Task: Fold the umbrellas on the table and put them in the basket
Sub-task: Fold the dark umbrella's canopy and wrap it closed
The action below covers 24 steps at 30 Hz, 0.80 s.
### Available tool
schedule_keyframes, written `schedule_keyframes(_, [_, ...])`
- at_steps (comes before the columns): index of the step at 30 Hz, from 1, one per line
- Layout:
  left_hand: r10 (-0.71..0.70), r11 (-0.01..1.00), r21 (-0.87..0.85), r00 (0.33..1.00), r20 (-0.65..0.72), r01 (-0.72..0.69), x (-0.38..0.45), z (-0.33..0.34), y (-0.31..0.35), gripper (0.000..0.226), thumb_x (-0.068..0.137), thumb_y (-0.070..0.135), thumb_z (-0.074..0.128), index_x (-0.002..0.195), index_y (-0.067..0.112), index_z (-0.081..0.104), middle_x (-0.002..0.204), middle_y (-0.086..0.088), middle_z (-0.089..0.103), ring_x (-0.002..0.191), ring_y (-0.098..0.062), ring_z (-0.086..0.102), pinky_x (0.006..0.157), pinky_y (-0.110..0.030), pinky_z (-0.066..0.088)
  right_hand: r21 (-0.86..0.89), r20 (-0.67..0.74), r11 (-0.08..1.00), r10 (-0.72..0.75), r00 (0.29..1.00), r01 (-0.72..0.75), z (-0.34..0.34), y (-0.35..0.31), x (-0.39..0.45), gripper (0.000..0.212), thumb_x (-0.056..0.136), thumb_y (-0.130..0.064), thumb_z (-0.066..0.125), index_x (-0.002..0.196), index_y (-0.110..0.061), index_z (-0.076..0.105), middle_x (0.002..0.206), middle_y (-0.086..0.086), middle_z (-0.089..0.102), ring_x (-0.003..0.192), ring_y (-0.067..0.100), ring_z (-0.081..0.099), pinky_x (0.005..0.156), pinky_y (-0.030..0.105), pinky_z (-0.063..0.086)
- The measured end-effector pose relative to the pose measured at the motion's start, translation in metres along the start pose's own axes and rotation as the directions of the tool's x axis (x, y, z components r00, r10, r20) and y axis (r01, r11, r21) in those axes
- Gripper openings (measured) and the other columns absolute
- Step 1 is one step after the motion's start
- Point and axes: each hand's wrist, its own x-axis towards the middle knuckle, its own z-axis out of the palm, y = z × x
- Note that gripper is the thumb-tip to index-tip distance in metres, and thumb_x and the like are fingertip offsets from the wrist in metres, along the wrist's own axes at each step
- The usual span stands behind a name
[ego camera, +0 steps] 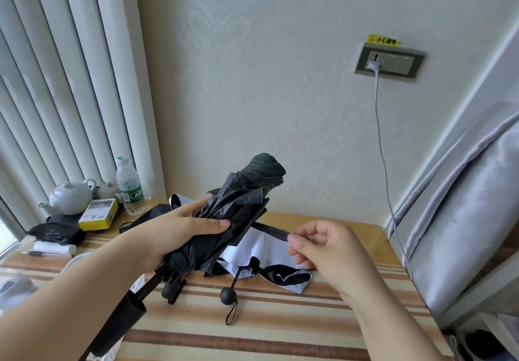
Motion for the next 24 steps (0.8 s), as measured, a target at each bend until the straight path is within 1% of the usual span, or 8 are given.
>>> schedule_keyframes(3, [-0.004, 1.0, 0.007, 0.999, -0.037, 0.004, 0.0, -0.003, 0.001, 0.03, 0.084, 0.012, 0.067, 0.084, 0.039, 0.052, 0.061, 0.01, 0.071, 0.058, -0.01, 0.07, 0.051, -0.021, 0.053, 0.118, 0.109, 0.993, 0.005, 0.994, -0.018, -0.002, -0.005, -0.003, 0.015, 0.094, -0.004, 0.057, 0.104, -0.014, 0.063, 0.074, 0.005, 0.074, 0.065, 0.013, 0.068, 0.065, 0.024, 0.053])
schedule_keyframes(6, [-0.005, 1.0, 0.014, 0.999, -0.05, 0.006, 0.0, -0.006, 0.001, 0.032, 0.083, 0.014, 0.067, 0.085, 0.04, 0.05, 0.059, 0.012, 0.07, 0.057, -0.009, 0.07, 0.049, -0.019, 0.052, -0.044, 0.144, 0.999, -0.02, 0.989, 0.027, -0.004, -0.003, -0.003, 0.015, 0.095, -0.008, 0.058, 0.104, -0.019, 0.06, 0.081, -0.002, 0.076, 0.077, 0.014, 0.072, 0.077, 0.028, 0.056])
schedule_keyframes(9, [-0.012, 1.0, 0.001, 0.998, -0.057, 0.012, -0.001, -0.007, 0.0, 0.031, 0.083, 0.013, 0.067, 0.085, 0.039, 0.05, 0.058, 0.013, 0.069, 0.055, -0.007, 0.068, 0.044, -0.015, 0.05, -0.15, 0.085, 0.988, -0.037, 0.996, 0.049, -0.002, -0.002, -0.004, 0.008, 0.092, -0.008, 0.062, 0.092, -0.016, 0.065, 0.077, -0.004, 0.075, 0.069, 0.009, 0.071, 0.065, 0.019, 0.053])
schedule_keyframes(11, [-0.022, 1.0, -0.018, 0.998, -0.065, 0.021, -0.002, -0.008, 0.0, 0.032, 0.081, 0.013, 0.07, 0.088, 0.037, 0.051, 0.059, 0.011, 0.07, 0.056, -0.007, 0.069, 0.044, -0.015, 0.05, -0.161, 0.063, 0.985, -0.054, 0.997, 0.064, -0.001, -0.003, -0.005, 0.008, 0.092, -0.009, 0.063, 0.088, -0.015, 0.067, 0.074, -0.003, 0.075, 0.065, 0.009, 0.07, 0.061, 0.018, 0.052])
schedule_keyframes(14, [-0.026, 0.999, -0.034, 0.996, -0.087, 0.023, -0.004, -0.01, 0.001, 0.046, 0.071, 0.014, 0.08, 0.096, 0.038, 0.051, 0.068, 0.008, 0.073, 0.06, -0.009, 0.07, 0.045, -0.017, 0.051, -0.066, 0.071, 0.997, -0.024, 0.997, 0.029, -0.002, -0.003, -0.004, 0.009, 0.093, -0.011, 0.061, 0.085, -0.011, 0.067, 0.071, -0.001, 0.073, 0.062, 0.009, 0.066, 0.057, 0.02, 0.048])
schedule_keyframes(18, [-0.022, 0.999, -0.039, 0.993, -0.116, 0.018, -0.004, -0.009, 0.002, 0.035, 0.079, 0.014, 0.071, 0.1, 0.033, 0.05, 0.082, 0.005, 0.066, 0.053, -0.005, 0.068, 0.043, -0.016, 0.049, 0.21, 0.18, 0.974, 0.044, 0.983, -0.082, -0.003, -0.004, -0.003, 0.007, 0.09, -0.006, 0.062, 0.084, -0.003, 0.066, 0.069, 0.002, 0.071, 0.06, 0.007, 0.06, 0.056, 0.017, 0.047])
schedule_keyframes(21, [-0.009, 0.999, -0.038, 0.995, -0.104, 0.005, -0.005, -0.008, 0.003, 0.033, 0.08, 0.013, 0.071, 0.087, 0.037, 0.05, 0.072, 0.006, 0.069, 0.051, -0.005, 0.067, 0.042, -0.016, 0.048, 0.328, 0.277, 0.938, 0.019, 0.961, -0.113, -0.005, -0.009, -0.006, 0.009, 0.077, -0.012, 0.067, 0.079, -0.004, 0.064, 0.065, 0.003, 0.068, 0.053, 0.006, 0.056, 0.051, 0.015, 0.045])
schedule_keyframes(24, [-0.004, 0.999, -0.032, 0.997, -0.082, 0.001, -0.004, -0.009, 0.003, 0.031, 0.077, 0.015, 0.072, 0.087, 0.037, 0.052, 0.065, 0.008, 0.072, 0.061, -0.011, 0.071, 0.053, -0.023, 0.052, 0.396, 0.336, 0.909, -0.008, 0.942, -0.133, -0.007, -0.012, -0.009, 0.014, 0.068, -0.013, 0.067, 0.078, -0.004, 0.065, 0.065, 0.007, 0.068, 0.052, 0.007, 0.057, 0.049, 0.015, 0.045])
